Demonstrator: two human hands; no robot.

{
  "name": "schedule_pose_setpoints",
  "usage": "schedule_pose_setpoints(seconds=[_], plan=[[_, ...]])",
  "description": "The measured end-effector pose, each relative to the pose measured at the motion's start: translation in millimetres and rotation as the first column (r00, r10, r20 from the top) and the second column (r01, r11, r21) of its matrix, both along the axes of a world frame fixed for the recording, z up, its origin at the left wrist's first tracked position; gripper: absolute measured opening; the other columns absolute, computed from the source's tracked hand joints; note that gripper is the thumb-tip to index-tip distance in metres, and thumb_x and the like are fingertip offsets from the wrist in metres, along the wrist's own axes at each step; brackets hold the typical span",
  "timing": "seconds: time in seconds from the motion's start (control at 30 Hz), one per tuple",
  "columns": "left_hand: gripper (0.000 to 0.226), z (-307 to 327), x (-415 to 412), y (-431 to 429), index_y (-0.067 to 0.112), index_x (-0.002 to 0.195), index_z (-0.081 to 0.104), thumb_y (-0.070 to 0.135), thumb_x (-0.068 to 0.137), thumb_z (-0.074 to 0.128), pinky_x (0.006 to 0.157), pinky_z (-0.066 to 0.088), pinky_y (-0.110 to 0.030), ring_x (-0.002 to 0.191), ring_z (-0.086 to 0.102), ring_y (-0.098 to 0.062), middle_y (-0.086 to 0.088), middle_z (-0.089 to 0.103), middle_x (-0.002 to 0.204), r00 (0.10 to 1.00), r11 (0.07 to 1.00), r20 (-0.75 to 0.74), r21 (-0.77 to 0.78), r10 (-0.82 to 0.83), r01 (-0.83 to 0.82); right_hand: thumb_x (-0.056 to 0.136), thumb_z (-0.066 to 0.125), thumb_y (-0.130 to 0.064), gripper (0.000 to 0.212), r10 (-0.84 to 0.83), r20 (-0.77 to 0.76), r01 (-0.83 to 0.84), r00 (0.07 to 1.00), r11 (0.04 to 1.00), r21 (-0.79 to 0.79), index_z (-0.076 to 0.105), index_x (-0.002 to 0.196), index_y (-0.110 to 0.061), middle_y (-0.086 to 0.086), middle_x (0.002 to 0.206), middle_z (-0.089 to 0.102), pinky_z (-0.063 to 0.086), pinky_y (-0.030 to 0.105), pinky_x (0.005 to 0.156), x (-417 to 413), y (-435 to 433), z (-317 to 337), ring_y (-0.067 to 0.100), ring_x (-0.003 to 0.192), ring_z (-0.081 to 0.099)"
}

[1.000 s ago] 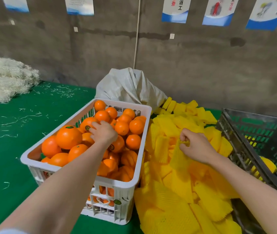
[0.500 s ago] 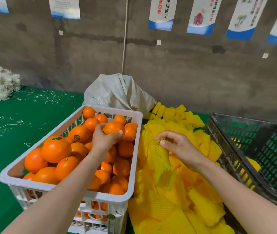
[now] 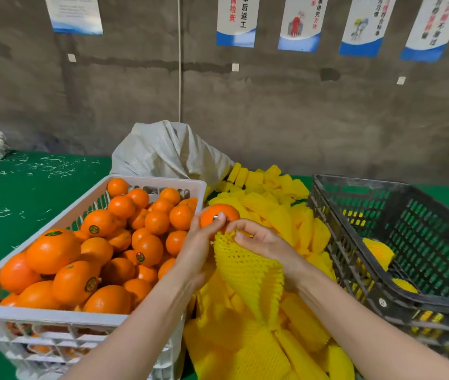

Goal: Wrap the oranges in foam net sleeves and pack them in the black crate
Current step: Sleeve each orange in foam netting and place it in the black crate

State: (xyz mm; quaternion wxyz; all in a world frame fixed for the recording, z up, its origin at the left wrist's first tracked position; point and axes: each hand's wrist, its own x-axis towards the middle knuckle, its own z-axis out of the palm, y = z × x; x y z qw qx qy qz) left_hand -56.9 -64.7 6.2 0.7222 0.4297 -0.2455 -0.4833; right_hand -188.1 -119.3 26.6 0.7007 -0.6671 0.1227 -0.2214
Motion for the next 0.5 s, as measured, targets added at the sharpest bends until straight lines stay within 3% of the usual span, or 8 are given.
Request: schedule_pose_setpoints(seconds=[0.07,0.17,0.23,0.3,0.4,0.5], plan=[[0.037,-4.1,-10.6,-1.6,0.033,0.109,0.055,0.026,0.074,0.067,0.071,0.056,-0.036,0.089,0.069,-0.025,-0.018,0.065,0.107,0.995,0.998,0.079,0.007,0.065,-0.066,0.083,0.054,-0.021,0.014,-0.022,0.023,0.022,0.999,0.999,-0.024,0.06,0.095,-0.016,-0.005,0.08,0.065,0.049,0.017,0.062,-2.1,-0.5,-1.7,0.003,0.068,0.06],[0.023,-12.5,-20.9,-5.2,0.033,0.105,0.057,0.022,0.085,0.061,0.057,0.056,-0.029,0.076,0.072,-0.02,-0.011,0.073,0.09,0.998,0.999,-0.059,-0.015,0.033,-0.034,0.09,0.05,-0.004,0.013,-0.155,0.037,0.159,0.987,0.973,-0.169,0.06,0.09,-0.012,0.001,0.082,0.062,0.047,0.024,0.068,-2.7,-3.6,-4.4,0.008,0.072,0.057],[0.02,-15.3,-25.2,-5.3,0.03,0.108,0.059,0.024,0.089,0.058,0.067,0.057,-0.034,0.082,0.072,-0.021,-0.006,0.075,0.089,0.996,0.999,-0.074,-0.02,0.049,-0.05,0.091,0.051,-0.001,0.016,-0.295,0.077,0.305,0.952,0.914,-0.266,0.06,0.086,-0.013,0.004,0.082,0.06,0.045,0.024,0.069,-5.1,-4.6,-6.2,0.007,0.073,0.055],[0.027,-19.0,-30.1,-6.3,0.027,0.11,0.061,0.028,0.083,0.062,0.079,0.055,-0.041,0.088,0.071,-0.024,-0.008,0.073,0.095,0.998,0.997,-0.024,-0.043,0.061,-0.062,0.093,0.053,-0.013,0.012,-0.413,0.153,0.439,0.898,0.822,-0.362,0.06,0.085,-0.018,-0.002,0.08,0.06,0.045,0.023,0.065,-11.9,-4.7,-8.9,0.002,0.072,0.055],[0.031,-24.0,-36.9,-7.6,0.025,0.11,0.061,0.032,0.08,0.063,0.073,0.056,-0.038,0.086,0.071,-0.021,-0.007,0.072,0.094,0.997,0.996,0.033,-0.057,0.073,-0.071,0.089,0.047,-0.034,0.013,-0.537,0.21,0.561,0.817,0.656,-0.504,0.058,0.085,-0.029,-0.011,0.071,0.06,0.046,0.033,0.061,-20.7,-3.4,-13.7,0.004,0.069,0.056],[0.059,-24.8,-39.5,-4.5,0.018,0.124,0.053,0.048,0.076,0.07,0.09,0.053,-0.044,0.107,0.065,-0.026,-0.015,0.063,0.119,0.998,0.995,0.045,-0.08,-0.053,0.056,0.091,0.044,-0.035,0.019,-0.613,0.255,0.638,0.747,0.557,-0.532,0.058,0.091,-0.022,-0.011,0.066,0.057,0.043,0.037,0.057,-22.1,0.5,-17.0,0.006,0.063,0.053]])
